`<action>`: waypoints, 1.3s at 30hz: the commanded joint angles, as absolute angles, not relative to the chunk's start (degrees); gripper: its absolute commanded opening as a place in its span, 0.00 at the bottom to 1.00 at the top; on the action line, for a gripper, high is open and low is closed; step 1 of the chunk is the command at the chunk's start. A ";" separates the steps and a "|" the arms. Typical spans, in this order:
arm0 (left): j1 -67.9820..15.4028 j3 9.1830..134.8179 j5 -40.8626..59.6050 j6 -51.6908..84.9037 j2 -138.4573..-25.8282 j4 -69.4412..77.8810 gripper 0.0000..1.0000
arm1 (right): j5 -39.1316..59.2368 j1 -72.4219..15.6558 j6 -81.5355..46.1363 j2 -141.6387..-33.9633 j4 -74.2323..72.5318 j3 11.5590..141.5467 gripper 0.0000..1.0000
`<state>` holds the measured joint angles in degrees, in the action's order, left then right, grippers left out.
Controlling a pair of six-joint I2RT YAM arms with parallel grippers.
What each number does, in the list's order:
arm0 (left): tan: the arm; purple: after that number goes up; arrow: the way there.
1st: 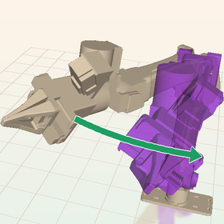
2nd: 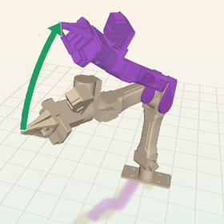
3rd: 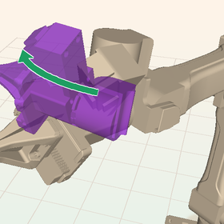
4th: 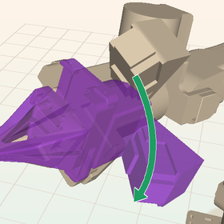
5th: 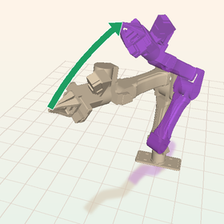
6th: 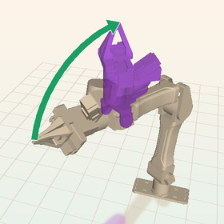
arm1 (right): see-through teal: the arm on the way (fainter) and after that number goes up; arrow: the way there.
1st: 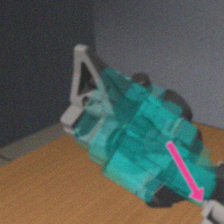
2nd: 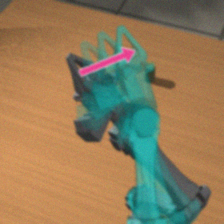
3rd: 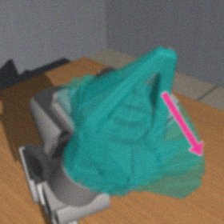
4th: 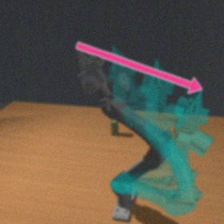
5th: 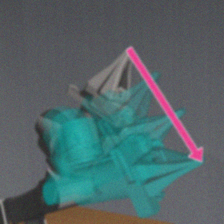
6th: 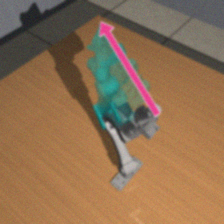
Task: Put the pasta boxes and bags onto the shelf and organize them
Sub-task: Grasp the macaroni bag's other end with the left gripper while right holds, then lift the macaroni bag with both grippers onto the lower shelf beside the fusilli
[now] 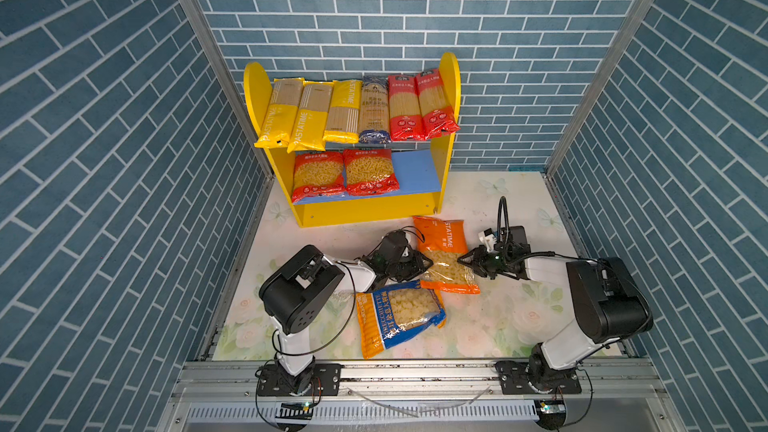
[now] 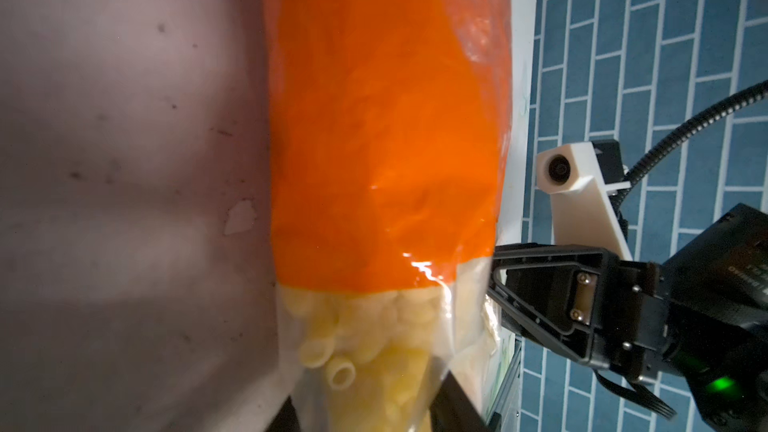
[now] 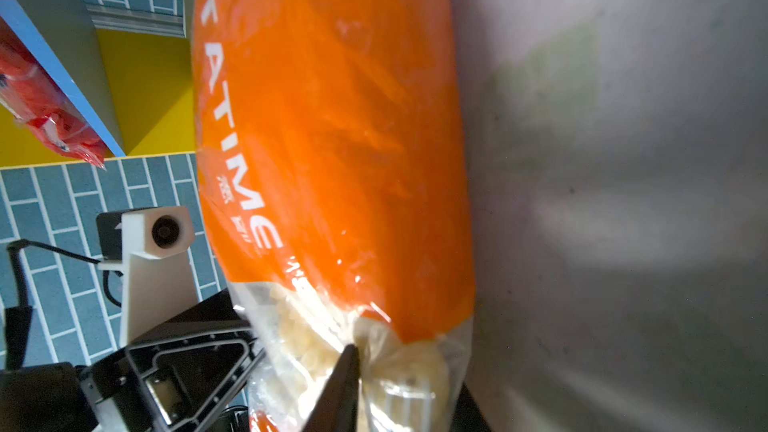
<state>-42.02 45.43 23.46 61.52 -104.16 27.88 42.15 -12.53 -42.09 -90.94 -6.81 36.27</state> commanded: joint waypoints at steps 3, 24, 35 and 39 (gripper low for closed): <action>-42.16 46.81 24.41 57.80 -100.59 26.36 0.24 | 40.34 -13.85 -42.65 -84.65 -4.45 37.67 0.16; -41.46 43.33 18.37 44.94 -74.67 11.58 0.03 | 34.77 -23.43 -43.24 -70.85 5.59 49.01 0.00; -39.21 49.41 16.09 35.41 -68.04 6.20 0.00 | 32.73 -25.79 -42.64 -71.80 0.97 57.84 0.00; -38.78 53.29 15.83 30.28 -67.38 4.83 0.00 | 31.90 -25.81 -40.55 -72.11 0.33 61.61 0.00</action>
